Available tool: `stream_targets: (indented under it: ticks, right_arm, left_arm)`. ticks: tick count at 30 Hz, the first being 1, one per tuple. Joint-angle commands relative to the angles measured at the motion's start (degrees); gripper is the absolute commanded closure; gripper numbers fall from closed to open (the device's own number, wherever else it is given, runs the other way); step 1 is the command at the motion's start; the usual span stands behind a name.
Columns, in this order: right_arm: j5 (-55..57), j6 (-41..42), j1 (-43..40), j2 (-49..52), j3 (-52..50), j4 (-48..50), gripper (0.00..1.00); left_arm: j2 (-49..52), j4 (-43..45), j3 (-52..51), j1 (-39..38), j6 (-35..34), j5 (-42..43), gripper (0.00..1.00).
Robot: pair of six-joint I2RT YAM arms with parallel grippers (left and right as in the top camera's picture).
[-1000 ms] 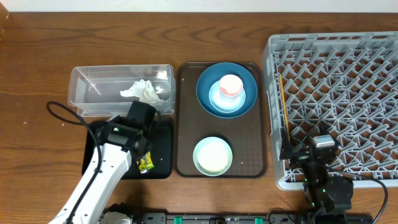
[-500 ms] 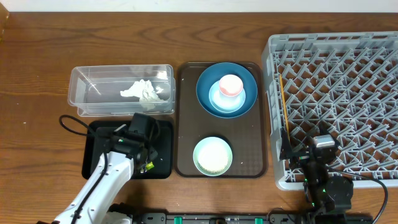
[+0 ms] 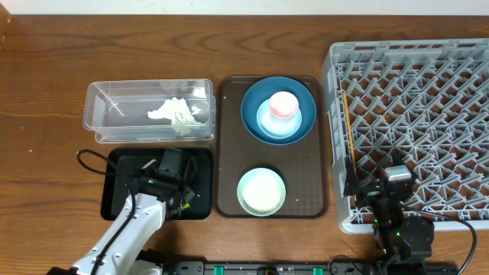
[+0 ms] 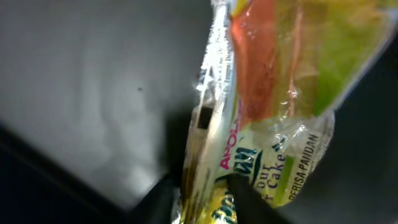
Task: Sort waste into correct bins and load items into the dishwasher rack
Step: 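Lift the wrapper into the clear plastic bin and release it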
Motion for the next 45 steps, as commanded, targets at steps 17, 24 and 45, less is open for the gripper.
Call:
stream_targets:
  ticks: [17, 24, 45]
  right_arm:
    - [-0.02, -0.61, 0.59, 0.02, -0.07, -0.22, 0.01]
    - [0.00, -0.61, 0.59, 0.02, -0.07, -0.22, 0.01]
    - [-0.02, -0.61, 0.59, 0.02, -0.07, -0.22, 0.01]
  left_arm:
    - [-8.24, -1.99, 8.48, 0.35, -0.17, 0.85, 0.94]
    - [-14.27, 7.04, 11.87, 0.35, -0.17, 0.70, 0.94]
    - [7.52, 39.89, 11.87, 0.35, -0.20, -2.67, 0.93]
